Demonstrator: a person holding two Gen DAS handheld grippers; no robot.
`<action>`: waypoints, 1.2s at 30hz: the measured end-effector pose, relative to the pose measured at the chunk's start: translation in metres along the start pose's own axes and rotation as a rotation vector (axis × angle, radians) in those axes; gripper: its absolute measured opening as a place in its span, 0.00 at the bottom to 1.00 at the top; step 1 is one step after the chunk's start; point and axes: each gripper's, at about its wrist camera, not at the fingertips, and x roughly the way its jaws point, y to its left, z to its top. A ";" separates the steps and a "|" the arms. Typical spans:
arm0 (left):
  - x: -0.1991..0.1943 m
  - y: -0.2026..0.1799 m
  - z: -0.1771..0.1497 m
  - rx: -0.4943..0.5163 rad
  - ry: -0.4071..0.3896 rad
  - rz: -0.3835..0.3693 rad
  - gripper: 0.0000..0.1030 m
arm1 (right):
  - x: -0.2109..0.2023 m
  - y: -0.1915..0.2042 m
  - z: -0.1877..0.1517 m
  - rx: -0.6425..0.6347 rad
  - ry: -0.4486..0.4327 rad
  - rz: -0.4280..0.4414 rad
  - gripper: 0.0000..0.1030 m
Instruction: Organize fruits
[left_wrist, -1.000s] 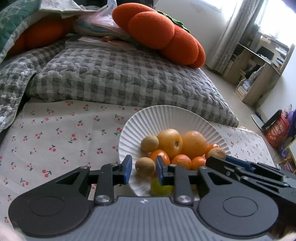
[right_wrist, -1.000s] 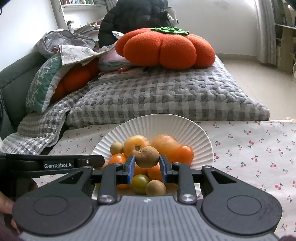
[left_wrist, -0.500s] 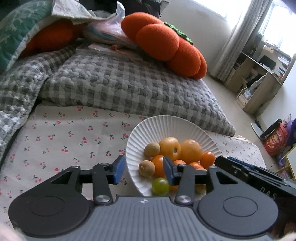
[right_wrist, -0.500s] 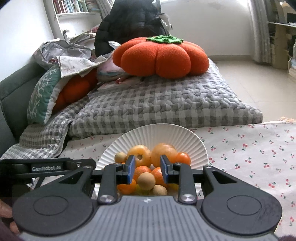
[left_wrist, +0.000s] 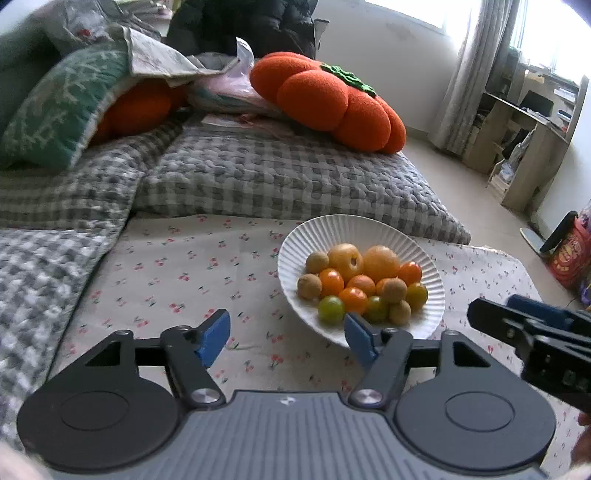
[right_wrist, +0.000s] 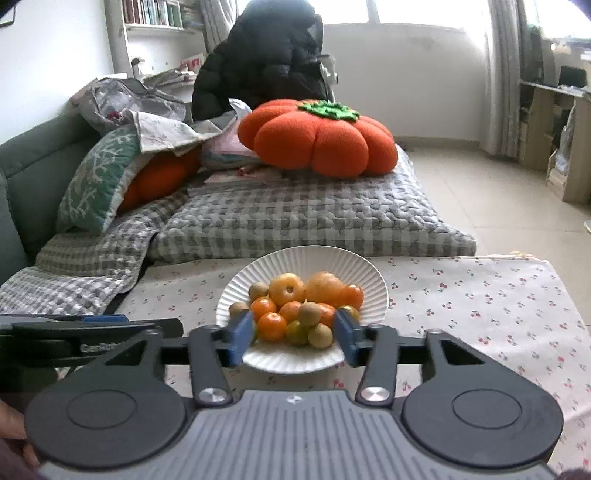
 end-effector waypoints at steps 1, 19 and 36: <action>-0.007 -0.001 -0.003 0.000 -0.005 0.010 0.68 | -0.006 0.001 -0.002 -0.005 -0.011 -0.005 0.63; -0.099 0.001 -0.067 0.074 -0.143 0.117 0.92 | -0.077 0.006 -0.055 0.021 -0.050 0.030 1.00; -0.094 0.001 -0.089 0.054 -0.105 0.076 0.92 | -0.078 0.007 -0.073 0.055 -0.071 -0.035 1.00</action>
